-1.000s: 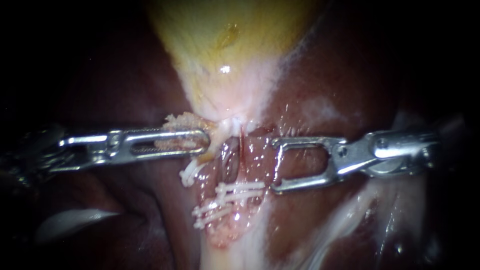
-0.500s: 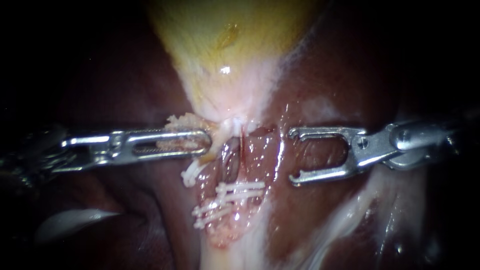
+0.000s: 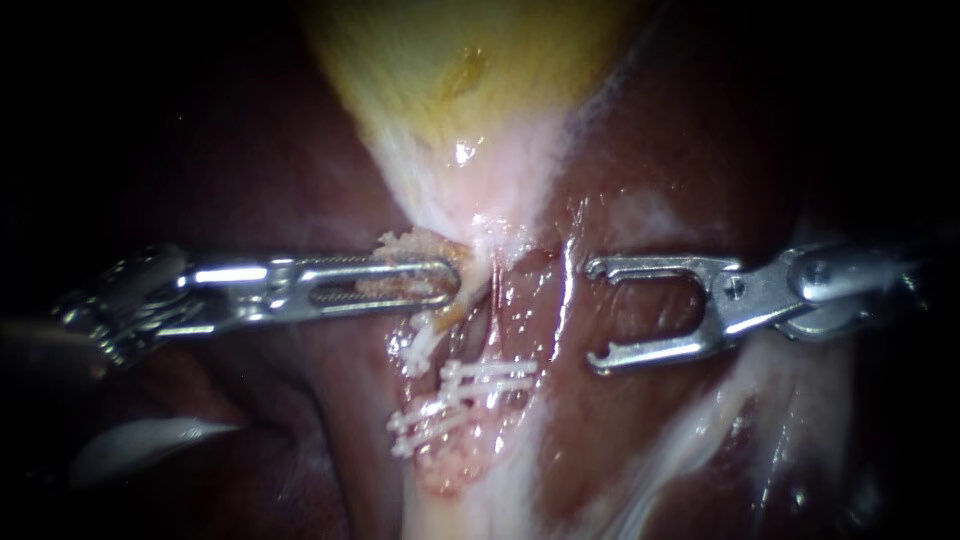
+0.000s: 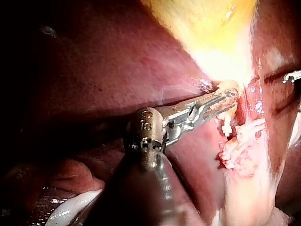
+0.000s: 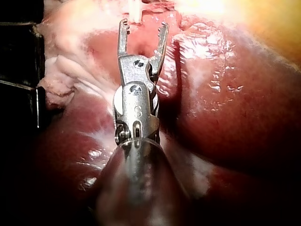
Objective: Going back second clip right tube
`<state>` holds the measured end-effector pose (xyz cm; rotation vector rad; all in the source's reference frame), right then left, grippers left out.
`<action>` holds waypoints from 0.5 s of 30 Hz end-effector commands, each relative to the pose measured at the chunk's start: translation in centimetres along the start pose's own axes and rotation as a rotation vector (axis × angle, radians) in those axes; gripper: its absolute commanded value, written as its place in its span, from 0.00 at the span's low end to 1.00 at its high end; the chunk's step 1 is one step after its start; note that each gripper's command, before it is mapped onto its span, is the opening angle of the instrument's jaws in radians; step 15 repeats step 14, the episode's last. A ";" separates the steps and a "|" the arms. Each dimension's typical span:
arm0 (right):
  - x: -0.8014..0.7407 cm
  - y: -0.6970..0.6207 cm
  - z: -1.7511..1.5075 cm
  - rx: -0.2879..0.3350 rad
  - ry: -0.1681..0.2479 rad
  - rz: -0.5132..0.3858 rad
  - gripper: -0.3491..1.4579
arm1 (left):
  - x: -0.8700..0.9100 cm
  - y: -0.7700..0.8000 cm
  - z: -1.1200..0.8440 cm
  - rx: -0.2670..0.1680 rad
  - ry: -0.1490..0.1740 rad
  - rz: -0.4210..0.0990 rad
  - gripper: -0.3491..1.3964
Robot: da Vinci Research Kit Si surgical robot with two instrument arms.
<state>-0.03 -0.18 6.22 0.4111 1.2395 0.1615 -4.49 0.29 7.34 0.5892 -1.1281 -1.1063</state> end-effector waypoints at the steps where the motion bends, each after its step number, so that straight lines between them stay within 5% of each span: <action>1: 0.00 0.00 0.00 0.001 -0.002 0.000 0.47 | 0.01 0.02 0.02 0.000 0.000 -0.003 0.00; 15: 0.01 -0.01 -0.01 0.001 -0.002 0.000 0.47 | 0.02 0.03 0.04 -0.001 0.005 -0.008 0.00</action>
